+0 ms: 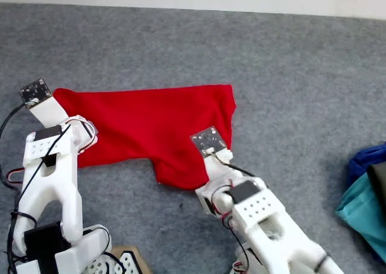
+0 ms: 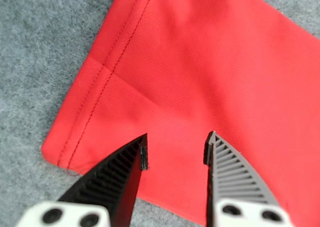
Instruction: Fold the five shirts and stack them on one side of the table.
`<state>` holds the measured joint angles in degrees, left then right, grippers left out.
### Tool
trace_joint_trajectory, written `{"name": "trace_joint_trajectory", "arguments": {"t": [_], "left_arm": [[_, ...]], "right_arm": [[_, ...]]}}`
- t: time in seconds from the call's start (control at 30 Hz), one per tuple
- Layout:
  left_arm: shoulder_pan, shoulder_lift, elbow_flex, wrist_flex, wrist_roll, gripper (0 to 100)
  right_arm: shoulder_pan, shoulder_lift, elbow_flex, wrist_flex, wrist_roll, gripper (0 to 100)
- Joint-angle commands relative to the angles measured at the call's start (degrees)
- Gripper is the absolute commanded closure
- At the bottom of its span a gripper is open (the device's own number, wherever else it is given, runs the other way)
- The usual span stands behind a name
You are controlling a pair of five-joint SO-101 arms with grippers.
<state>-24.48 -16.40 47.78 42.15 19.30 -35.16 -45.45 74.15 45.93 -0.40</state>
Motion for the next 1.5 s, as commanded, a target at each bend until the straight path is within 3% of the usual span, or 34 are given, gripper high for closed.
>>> {"name": "trace_joint_trajectory", "arguments": {"t": [0.0, 0.3, 0.67, 1.03, 1.47], "left_arm": [[0.84, -2.42, -0.13, -0.62, 0.26, 80], [1.01, -2.42, -0.13, -0.62, 0.26, 80], [0.84, -2.42, -0.13, -0.62, 0.26, 80], [0.84, -2.42, -0.13, -0.7, 0.26, 80], [0.84, -2.42, -0.13, -0.7, 0.26, 80]], "right_arm": [[2.42, -8.84, 0.13, 0.84, 0.88, 99.0], [5.49, -10.33, -9.45, 4.26, 3.69, 99.1], [6.64, 19.3, -30.11, -1.89, 3.6, 99.1], [11.56, 38.37, -46.81, -4.7, 3.6, 99.1], [12.18, 60.97, -66.33, -4.79, 3.96, 98.8]]}}
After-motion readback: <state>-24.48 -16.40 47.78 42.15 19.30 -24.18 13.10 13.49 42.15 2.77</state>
